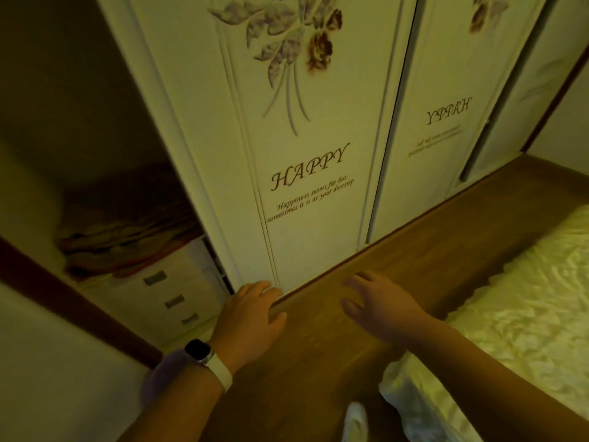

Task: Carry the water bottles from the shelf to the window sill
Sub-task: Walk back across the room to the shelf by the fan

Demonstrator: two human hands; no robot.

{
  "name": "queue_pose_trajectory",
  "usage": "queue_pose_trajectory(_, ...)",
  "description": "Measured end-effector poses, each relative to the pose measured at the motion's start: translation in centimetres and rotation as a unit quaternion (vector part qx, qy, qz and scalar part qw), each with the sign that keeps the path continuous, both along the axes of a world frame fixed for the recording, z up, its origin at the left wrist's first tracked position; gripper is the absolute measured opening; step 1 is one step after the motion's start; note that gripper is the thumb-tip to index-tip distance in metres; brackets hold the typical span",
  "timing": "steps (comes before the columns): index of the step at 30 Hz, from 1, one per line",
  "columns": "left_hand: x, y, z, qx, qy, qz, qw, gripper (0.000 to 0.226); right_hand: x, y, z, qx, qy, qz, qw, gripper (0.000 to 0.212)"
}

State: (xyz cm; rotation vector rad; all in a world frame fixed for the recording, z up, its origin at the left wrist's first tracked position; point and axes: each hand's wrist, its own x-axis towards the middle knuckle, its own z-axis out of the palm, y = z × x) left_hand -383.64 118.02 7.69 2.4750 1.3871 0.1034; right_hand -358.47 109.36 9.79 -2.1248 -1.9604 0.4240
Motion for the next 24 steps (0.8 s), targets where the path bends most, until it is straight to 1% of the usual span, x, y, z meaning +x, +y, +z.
queue_pose_trajectory(6,9.6,9.0,2.4,0.011,0.018,-0.038,0.999,0.051,7.8,6.9,2.3,0.002,0.047,-0.026,0.999,0.048)
queue_pose_trajectory(9,14.6,12.1,3.5,0.019,0.0,-0.057,0.998,0.05,12.1,9.5,4.1,0.006,0.041,-0.045,0.998,0.048)
queue_pose_trajectory(13,19.6,15.2,4.5,0.019,-0.003,-0.101,0.995,0.051,16.1,11.6,5.2,-0.002,0.035,-0.075,0.997,0.049)
queue_pose_trajectory(20,27.4,22.9,3.5,0.014,-0.005,-0.17,0.985,0.049,22.1,17.0,3.7,-0.017,0.043,-0.146,0.988,0.051)
queue_pose_trajectory(24,32.1,28.9,2.3,0.015,-0.007,-0.221,0.975,0.051,25.4,20.9,1.8,-0.034,0.028,-0.195,0.98,0.051)
